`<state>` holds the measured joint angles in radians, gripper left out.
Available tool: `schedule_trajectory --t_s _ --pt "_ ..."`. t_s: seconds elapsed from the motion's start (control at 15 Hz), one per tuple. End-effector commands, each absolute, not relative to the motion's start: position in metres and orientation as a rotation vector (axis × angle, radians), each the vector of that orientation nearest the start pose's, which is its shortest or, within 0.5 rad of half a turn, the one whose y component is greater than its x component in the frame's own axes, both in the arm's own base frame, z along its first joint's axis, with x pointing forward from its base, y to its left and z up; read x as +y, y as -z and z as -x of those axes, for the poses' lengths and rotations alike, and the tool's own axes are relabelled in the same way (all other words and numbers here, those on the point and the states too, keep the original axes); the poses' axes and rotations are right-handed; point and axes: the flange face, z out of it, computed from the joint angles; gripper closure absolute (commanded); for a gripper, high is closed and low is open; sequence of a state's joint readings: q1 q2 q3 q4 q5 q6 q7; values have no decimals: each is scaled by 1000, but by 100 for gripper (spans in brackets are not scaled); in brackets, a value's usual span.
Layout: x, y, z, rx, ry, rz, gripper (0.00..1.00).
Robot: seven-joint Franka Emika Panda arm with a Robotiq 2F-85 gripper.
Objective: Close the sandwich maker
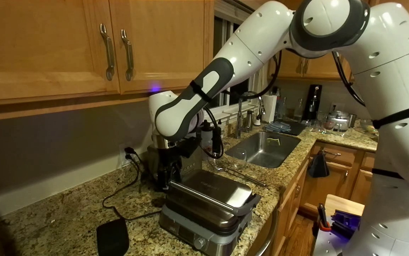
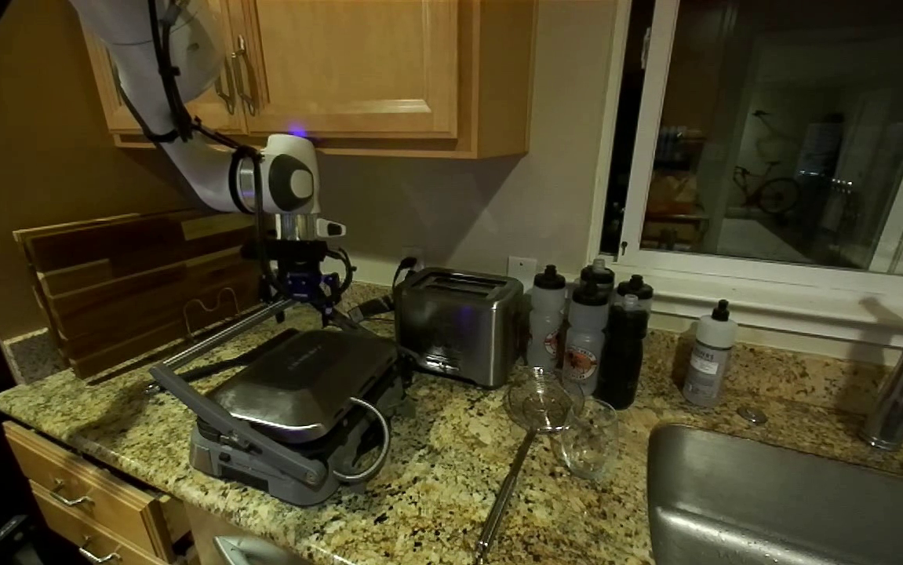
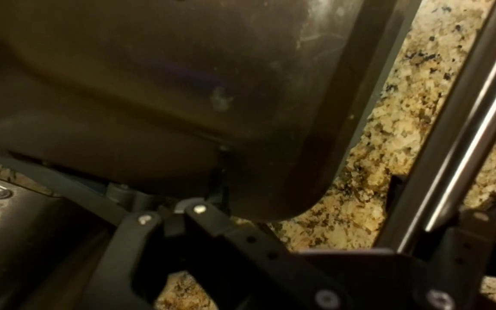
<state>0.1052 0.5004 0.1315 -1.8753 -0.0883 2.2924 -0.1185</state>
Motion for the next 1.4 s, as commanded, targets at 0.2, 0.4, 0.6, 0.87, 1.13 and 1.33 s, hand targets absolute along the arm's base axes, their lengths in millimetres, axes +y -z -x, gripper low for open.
schedule_trajectory --t_s 0.2,0.4,0.6,0.87,1.13,1.33 --pt "129 -277 -594 -649 -119 3128 0" --pt "134 -284 -587 -664 -112 3121 0" --pt "147 -289 -579 -702 -97 3103 0" --pt "173 -305 -573 -761 -54 3073 0" --pt "200 -329 -562 -841 -16 3048 0" --pt "201 -343 -554 -858 -33 3081 0"
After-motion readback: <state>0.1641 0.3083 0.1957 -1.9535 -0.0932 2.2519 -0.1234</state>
